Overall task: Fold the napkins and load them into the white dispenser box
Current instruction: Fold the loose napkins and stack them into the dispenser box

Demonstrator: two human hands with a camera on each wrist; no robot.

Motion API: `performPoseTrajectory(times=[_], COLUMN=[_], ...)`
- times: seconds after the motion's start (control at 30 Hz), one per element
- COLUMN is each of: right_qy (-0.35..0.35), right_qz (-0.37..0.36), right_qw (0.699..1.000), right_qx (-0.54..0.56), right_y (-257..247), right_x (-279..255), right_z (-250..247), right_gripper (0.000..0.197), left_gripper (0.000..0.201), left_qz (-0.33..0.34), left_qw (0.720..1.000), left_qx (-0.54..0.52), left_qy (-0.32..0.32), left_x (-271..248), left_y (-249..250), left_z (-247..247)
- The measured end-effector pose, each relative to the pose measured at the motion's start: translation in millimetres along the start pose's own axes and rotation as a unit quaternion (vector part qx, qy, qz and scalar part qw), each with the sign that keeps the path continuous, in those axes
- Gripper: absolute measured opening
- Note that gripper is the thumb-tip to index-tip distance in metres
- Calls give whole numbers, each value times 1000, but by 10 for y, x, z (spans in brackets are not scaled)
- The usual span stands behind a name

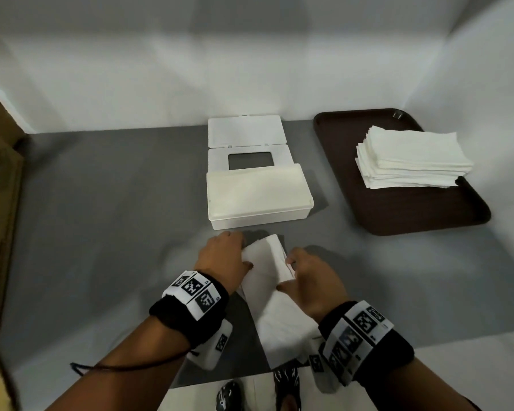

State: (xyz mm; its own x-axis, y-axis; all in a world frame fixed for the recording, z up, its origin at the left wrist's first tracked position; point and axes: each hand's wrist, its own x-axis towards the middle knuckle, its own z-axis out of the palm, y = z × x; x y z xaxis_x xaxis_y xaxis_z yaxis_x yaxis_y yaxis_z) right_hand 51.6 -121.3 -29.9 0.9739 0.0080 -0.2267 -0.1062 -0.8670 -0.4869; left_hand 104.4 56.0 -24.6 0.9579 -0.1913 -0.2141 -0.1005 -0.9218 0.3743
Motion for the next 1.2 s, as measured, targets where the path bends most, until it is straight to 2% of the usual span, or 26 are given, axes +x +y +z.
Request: performPoseTrajectory(times=[0.17, 0.27, 0.33, 0.4, 0.47, 0.53, 0.63, 0.67, 0.73, 0.8, 0.87, 0.93, 1.0, 1.1, 1.2], right_qy=[4, 15, 17, -15, -97, -162, -188, -184, -157, -126, -81, -39, 4, 75, 115], right_qz=[15, 23, 29, 13, 10, 17, 16, 20, 27, 36, 44, 46, 35, 17, 3], right_qw=[1000, 999, 999, 996, 970, 934, 920, 920, 932, 926, 906, 894, 911, 940, 966], right_qx=[13, 19, 42, 88, 224, 318, 344, 345, 325, 355, 414, 444, 411, 332, 231], right_y=[-15, -16, -76, -147, -162, -124, -8, 22, 118, 185, 209, 189, 149, 87, 70], right_x=[-29, -69, -107, -136, -157, -169, -167, -151, -65, 62, 236, 427, 626, 942, 1218], right_z=[-4, -60, -206, -376, -490, -563, -632, -648, -657, -677, -742, -848, -948, -1037, -1021], right_gripper=[49, 69, 79, 64, 42, 33, 18, 12, 14, 16, 16, 10, 8, 16, 18], left_gripper=[15, 13, 14, 14, 15, 18, 20, 19, 15, 20, 28, 30, 26, 15, 16], left_qz=[35, 101, 141, 162, 166, 147, 89, 70, 42, 22, 13, 4, -8, -27, -62], left_qw=[997, 990, 979, 967, 955, 944, 915, 902, 884, 887, 897, 905, 912, 925, 937], left_qx=[-32, -75, -143, -198, -244, -290, -374, -401, -427, -413, -383, -358, -334, -285, -253], left_qy=[53, 62, 41, 20, 22, 53, 120, 146, 186, 205, 219, 230, 239, 250, 231], left_x=[-51, -128, -191, -243, -271, -253, -152, -118, -73, -39, 13, 91, 188, 347, 479], left_y=[19, 65, 122, 175, 220, 240, 178, 143, 73, 17, -35, -87, -138, -182, -200], left_z=[-13, -89, -204, -343, -481, -608, -749, -795, -875, -923, -937, -919, -865, -752, -644])
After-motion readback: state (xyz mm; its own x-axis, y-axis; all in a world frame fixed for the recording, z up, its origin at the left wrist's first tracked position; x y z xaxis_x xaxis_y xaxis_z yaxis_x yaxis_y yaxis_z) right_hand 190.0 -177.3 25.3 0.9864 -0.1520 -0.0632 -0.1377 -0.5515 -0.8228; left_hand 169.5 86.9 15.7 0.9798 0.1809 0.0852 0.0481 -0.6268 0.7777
